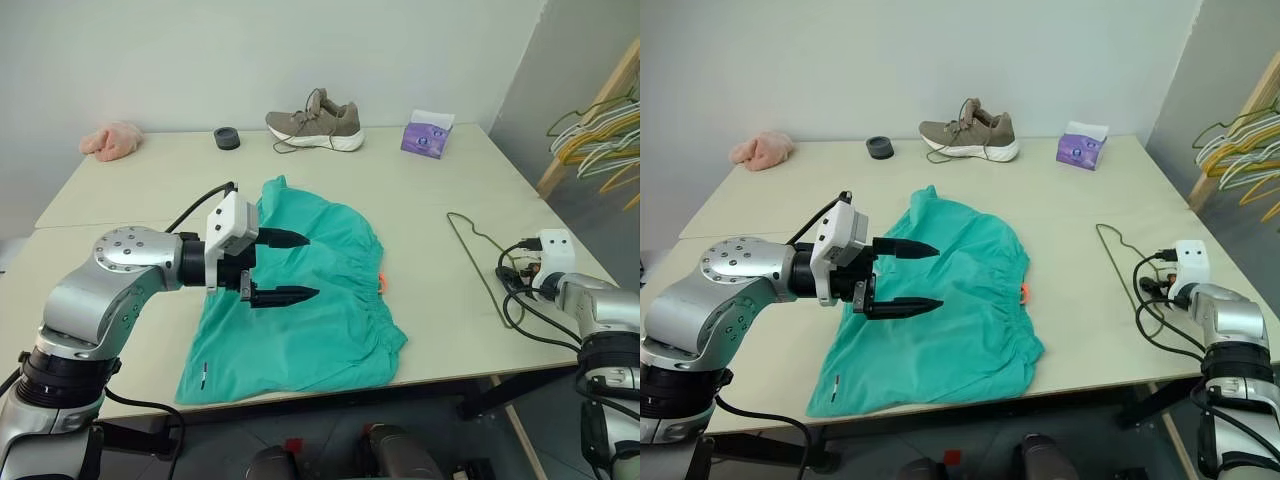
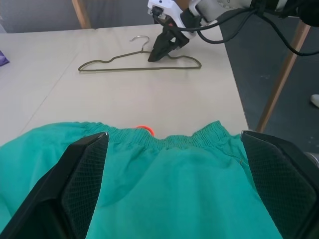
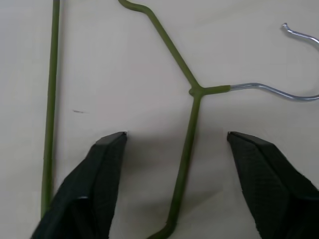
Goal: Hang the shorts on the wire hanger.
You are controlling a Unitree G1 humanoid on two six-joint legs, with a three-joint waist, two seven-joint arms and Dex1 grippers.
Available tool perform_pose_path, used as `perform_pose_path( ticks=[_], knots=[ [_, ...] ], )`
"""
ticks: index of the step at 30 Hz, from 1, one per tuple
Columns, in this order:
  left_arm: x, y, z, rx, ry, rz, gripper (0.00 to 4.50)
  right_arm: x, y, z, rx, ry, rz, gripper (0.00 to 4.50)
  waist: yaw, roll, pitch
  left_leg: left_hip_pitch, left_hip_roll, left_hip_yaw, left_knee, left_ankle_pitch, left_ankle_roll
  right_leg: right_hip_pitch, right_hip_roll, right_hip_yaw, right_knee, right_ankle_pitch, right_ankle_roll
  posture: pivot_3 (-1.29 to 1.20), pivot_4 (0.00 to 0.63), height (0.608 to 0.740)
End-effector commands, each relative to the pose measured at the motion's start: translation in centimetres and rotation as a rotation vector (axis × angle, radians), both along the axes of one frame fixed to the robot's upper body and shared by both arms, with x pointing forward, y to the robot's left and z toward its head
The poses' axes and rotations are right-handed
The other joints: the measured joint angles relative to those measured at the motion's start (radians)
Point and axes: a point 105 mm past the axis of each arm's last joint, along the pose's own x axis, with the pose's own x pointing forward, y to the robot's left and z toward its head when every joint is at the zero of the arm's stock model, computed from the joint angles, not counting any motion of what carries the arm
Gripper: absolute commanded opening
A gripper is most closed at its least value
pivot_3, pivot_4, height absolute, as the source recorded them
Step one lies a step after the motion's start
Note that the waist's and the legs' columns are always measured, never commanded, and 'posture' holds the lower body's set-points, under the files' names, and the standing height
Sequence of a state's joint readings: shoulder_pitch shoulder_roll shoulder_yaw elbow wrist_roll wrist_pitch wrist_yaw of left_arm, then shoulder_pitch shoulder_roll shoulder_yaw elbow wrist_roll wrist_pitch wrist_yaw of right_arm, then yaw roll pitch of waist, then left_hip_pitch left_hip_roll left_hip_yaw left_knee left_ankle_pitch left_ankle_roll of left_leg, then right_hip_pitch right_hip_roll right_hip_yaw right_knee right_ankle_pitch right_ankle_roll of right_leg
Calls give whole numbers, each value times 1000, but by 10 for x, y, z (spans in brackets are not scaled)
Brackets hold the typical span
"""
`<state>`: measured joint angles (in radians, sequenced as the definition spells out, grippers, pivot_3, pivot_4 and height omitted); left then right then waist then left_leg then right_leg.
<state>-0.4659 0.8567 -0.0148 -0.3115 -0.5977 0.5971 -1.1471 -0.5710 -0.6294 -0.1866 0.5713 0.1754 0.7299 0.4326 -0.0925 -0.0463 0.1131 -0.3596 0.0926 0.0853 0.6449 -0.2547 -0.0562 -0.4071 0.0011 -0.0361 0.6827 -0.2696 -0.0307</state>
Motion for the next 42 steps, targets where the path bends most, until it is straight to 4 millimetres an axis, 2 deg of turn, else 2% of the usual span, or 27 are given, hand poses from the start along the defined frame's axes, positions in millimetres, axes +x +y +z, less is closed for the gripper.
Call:
perform_pose_path(
  ticks=[1, 4, 7, 13, 17, 19, 20, 23, 24, 28, 33, 35, 42],
  knots=[
    [1, 0, 8, 4, -59, -4, 4500, -17, -9, -37, -55, 158, -33, 2017, 1, -4, -2, 0, 0, 0, 0, 0, 0, 1, 0, 0, -1, 0, 0, -117, 108, 740],
    [3, 2, 8, 5, -77, 15, 4500, -15, -8, -40, -81, 157, -45, 1040, 3, -11, -7, -1, 0, -1, 0, 0, 0, 1, 0, 1, -2, 1, 1, -111, 104, 740],
    [12, 9, 10, -8, -107, 76, 4500, -9, -4, -34, -83, 118, -46, 37, 7, -14, -9, -1, 0, -1, 1, 0, 0, 1, -1, 3, -3, 2, 3, -110, 104, 740],
    [39, 35, 11, -40, -157, 265, 4500, 14, 14, 3, -169, -44, 59, 9, 6, -12, -8, -1, -1, -1, 0, 0, 0, 1, -2, 5, -3, 2, 4, -116, 98, 740],
    [58, 54, 18, -85, -181, 390, 4500, 29, 31, 48, -277, -238, 168, 9, -1, -5, -3, -4, 0, 0, -1, 0, 0, -3, -2, 7, -2, 2, 4, -117, 96, 740],
    [64, 62, 21, -111, -173, 430, 4500, 35, 48, 78, -350, -362, 255, 9, -4, 3, 2, -5, 0, 1, -2, 0, 0, -6, -1, 8, -2, 2, 4, -121, 95, 740],
    [67, 67, 23, -135, -162, 454, 4500, 35, 62, 97, -409, -446, 337, 9, -5, 5, 3, -6, 0, 2, -2, 0, 0, -8, -1, 10, -2, 2, 4, -124, 94, 740],
    [73, 74, 28, -187, -127, 488, 4500, 29, 98, 126, -511, -595, 530, 9, -6, 7, 5, -11, 0, 4, -3, 0, 0, -15, 0, 12, -1, 2, 5, -130, 94, 740],
    [74, 75, 29, -197, -115, 490, 4500, 26, 106, 131, -524, -621, 567, 9, -6, 7, 5, -11, 1, 4, -3, 0, 0, -15, 0, 12, -1, 1, 5, -133, 95, 740],
    [67, 71, 26, -206, -12, 414, 4500, 5, 162, 152, -724, -818, 885, 9, -7, 7, 5, -12, 1, 5, -3, -1, -2, -15, 0, 12, -2, 0, 7, -138, 96, 740],
    [53, 64, 14, -123, 96, 298, 4500, -23, 216, 166, -847, -1028, 1170, 9, -11, 7, 5, -16, 1, 7, -1, -3, -5, -19, 1, 14, -2, 0, 8, -146, 100, 740],
    [47, 61, 5, -75, 128, 261, 4500, -29, 228, 170, -871, -1081, 1224, 9, -15, 7, 5, -16, 1, 7, -1, -3, -5, -19, 3, 14, -2, 0, 8, -145, 100, 740],
    [37, 51, -15, 17, 169, 186, 4500, -38, 250, 187, -894, -1185, 1305, 9, -16, 7, 5, -16, 1, 7, 0, -3, -5, -19, 4, 14, -1, 0, 8, -141, 98, 740]
  ],
)
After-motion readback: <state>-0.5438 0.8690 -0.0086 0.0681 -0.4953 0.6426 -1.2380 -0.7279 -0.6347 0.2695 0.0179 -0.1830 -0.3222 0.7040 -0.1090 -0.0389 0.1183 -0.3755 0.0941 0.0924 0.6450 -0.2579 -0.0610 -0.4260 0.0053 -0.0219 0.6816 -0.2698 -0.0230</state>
